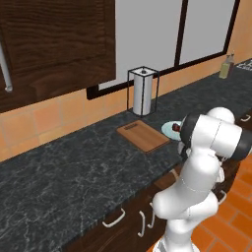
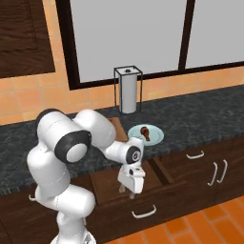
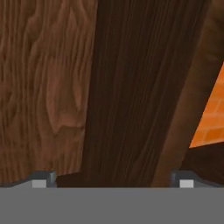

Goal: Pick up the knife from the drawer and place it on the cutting board. Then place the meat from the plate to the cutting board.

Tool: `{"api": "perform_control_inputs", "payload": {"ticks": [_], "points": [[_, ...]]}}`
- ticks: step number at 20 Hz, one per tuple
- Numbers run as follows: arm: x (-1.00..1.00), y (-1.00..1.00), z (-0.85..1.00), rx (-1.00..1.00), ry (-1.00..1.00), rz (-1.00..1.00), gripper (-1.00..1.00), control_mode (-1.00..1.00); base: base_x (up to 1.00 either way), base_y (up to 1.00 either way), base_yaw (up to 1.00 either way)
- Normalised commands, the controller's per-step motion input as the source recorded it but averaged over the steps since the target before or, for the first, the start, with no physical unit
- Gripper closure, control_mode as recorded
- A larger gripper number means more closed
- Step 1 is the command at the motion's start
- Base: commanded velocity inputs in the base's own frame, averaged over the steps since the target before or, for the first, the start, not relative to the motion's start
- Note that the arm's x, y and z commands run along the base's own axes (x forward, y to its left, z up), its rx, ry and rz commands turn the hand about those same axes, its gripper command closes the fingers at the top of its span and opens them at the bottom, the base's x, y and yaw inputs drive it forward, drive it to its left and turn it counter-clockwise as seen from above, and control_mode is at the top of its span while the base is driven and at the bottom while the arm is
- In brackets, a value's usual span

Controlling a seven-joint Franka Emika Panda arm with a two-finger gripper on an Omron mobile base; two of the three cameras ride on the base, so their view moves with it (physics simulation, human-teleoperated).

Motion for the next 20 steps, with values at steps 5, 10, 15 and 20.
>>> {"api": "perform_control_inputs", "payload": {"ticks": [5,10,15,20], "points": [[-0.54,-0.51,-0.33,-0.01,0.00,0.00,-1.00,-1.00,0.00,0.00,0.00],[-1.00,-0.87,-0.08,0.00,0.00,0.00,-1.00,-1.00,0.00,0.00,0.00],[0.31,0.22,0.43,0.04,-0.22,0.09,-1.00,-1.00,0.00,0.00,0.00],[0.57,0.24,0.19,0.03,-0.22,0.09,-1.00,-1.00,0.00,0.00,0.00]]}}
